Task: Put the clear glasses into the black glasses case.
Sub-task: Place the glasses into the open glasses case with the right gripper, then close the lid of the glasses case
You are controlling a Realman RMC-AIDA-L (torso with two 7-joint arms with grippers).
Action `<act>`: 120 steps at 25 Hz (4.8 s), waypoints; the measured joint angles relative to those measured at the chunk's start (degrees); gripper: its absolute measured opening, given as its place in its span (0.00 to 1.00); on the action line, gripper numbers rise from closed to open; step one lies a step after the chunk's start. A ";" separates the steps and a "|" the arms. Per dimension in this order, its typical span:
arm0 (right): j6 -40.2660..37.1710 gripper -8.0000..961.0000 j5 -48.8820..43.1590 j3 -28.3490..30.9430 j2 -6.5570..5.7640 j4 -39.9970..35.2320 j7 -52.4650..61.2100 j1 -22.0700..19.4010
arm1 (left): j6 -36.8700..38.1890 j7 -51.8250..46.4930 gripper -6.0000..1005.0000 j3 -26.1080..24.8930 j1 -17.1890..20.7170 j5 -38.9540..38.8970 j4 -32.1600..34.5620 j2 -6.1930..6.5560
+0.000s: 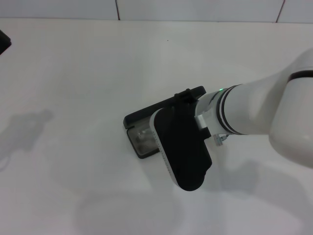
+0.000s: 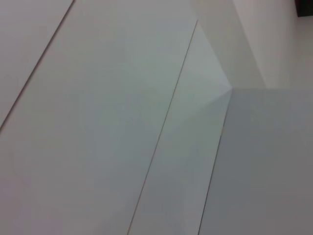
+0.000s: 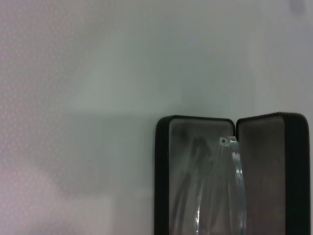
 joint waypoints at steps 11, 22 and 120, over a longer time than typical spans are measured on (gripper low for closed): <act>2.66 0.15 -0.10 -0.40 0.00 0.87 -1.36 -0.67 | -0.59 0.03 0.08 0.00 0.09 0.00 0.00 -0.04; 3.71 0.15 -0.13 -0.76 -0.01 1.98 -1.65 -0.81 | -0.81 0.03 0.08 0.00 -0.08 0.00 0.00 -0.29; -3.89 0.19 89.19 69.07 -0.54 17.18 -40.36 -32.23 | -38.08 -7.60 0.13 4.01 -28.94 38.81 -4.09 -9.34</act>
